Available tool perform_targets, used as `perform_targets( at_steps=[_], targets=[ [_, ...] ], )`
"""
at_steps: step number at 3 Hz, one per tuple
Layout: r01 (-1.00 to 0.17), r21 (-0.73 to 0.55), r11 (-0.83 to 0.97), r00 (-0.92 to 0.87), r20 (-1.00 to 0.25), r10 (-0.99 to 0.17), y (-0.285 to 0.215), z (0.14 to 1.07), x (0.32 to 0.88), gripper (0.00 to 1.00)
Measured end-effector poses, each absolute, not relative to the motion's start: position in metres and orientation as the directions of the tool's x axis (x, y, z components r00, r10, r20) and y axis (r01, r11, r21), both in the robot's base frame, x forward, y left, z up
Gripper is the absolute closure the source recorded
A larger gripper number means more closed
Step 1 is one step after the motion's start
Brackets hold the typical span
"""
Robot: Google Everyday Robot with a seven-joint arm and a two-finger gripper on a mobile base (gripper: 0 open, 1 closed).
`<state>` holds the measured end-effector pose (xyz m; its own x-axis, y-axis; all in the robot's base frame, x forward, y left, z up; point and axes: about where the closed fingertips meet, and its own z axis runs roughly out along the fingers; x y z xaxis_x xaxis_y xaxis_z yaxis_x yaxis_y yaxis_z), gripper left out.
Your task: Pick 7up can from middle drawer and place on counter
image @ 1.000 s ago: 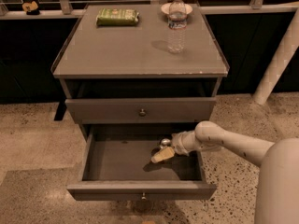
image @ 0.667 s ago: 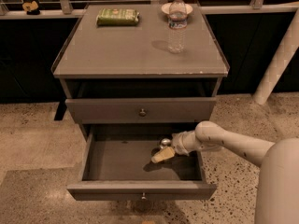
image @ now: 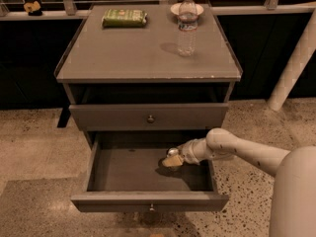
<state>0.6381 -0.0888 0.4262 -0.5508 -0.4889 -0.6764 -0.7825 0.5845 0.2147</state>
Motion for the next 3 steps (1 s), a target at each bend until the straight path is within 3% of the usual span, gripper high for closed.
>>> perform_targets(
  at_steps=[2, 3],
  targets=[
    [-0.783, 0.215, 0.584, -0.551, -0.676, -0.489, -0.0887, 0.4262, 0.638, 0.88],
    [-0.783, 0.215, 0.584, -0.551, -0.676, -0.489, -0.0884, 0.4262, 0.6378, 1.0]
  ],
)
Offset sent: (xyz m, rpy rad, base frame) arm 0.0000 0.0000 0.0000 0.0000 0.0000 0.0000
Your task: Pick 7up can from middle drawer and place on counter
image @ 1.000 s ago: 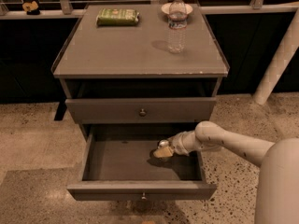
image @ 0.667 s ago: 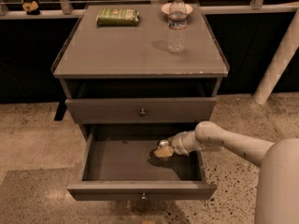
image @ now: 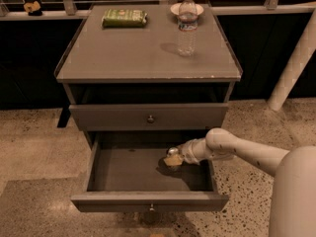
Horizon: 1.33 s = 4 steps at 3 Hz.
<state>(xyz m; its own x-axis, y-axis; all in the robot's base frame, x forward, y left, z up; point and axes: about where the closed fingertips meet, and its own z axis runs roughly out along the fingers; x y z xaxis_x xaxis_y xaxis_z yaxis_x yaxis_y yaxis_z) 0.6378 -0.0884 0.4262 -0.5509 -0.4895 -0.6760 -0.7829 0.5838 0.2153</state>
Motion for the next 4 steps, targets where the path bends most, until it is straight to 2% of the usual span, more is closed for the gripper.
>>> perform_targets(
  at_steps=[2, 4],
  targets=[
    [-0.793, 0.178, 0.582, -0.541, -0.643, -0.541, -0.088, 0.463, 0.611, 1.0],
    [-0.807, 0.025, 0.59, -0.46, -0.652, -0.602, -0.084, 0.546, 0.545, 1.0]
  ],
)
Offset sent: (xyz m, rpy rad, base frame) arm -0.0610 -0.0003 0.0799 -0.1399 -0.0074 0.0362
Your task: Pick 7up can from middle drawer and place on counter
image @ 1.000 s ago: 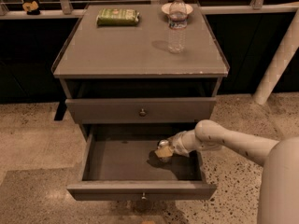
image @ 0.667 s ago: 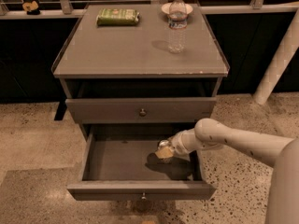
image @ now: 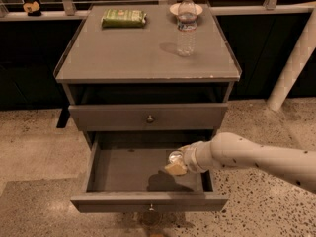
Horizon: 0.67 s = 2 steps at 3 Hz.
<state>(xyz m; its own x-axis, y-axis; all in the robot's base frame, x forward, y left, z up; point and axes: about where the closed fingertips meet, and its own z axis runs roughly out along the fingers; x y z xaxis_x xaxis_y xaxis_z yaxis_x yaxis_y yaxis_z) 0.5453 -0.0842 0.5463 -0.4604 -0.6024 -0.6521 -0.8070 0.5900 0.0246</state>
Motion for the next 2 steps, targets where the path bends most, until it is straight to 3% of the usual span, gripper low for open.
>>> perform_targets(
  at_steps=[1, 2],
  targets=[
    [-0.787, -0.116, 0.606, -0.387, -0.672, -0.632, -0.0911, 0.6059, 0.5184, 1.0],
    [-0.788, -0.114, 0.606, -0.388, -0.672, -0.631, -0.0909, 0.6051, 0.5183, 1.0]
  ],
)
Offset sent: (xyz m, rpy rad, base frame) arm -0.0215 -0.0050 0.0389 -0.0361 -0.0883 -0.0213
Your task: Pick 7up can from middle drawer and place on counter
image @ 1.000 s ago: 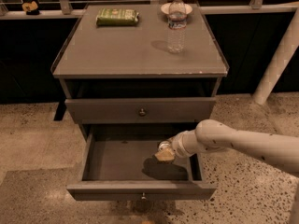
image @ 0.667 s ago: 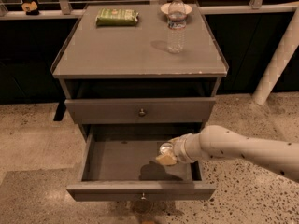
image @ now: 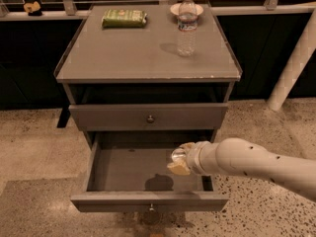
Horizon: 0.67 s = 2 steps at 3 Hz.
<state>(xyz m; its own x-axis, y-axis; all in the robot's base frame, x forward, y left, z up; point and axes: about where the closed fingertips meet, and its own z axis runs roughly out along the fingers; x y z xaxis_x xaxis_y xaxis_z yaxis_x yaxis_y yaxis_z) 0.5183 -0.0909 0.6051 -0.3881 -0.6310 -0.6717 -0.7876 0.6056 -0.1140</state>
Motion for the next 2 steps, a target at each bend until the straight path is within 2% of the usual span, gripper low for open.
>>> perform_targets(
  at_steps=[1, 2],
  targets=[
    [-0.782, -0.122, 0.611, -0.391, -0.668, -0.634, -0.094, 0.622, 0.514, 1.0],
    [-0.784, -0.162, 0.599, -0.349, -0.684, -0.641, -0.099, 0.677, 0.51, 1.0]
  ],
)
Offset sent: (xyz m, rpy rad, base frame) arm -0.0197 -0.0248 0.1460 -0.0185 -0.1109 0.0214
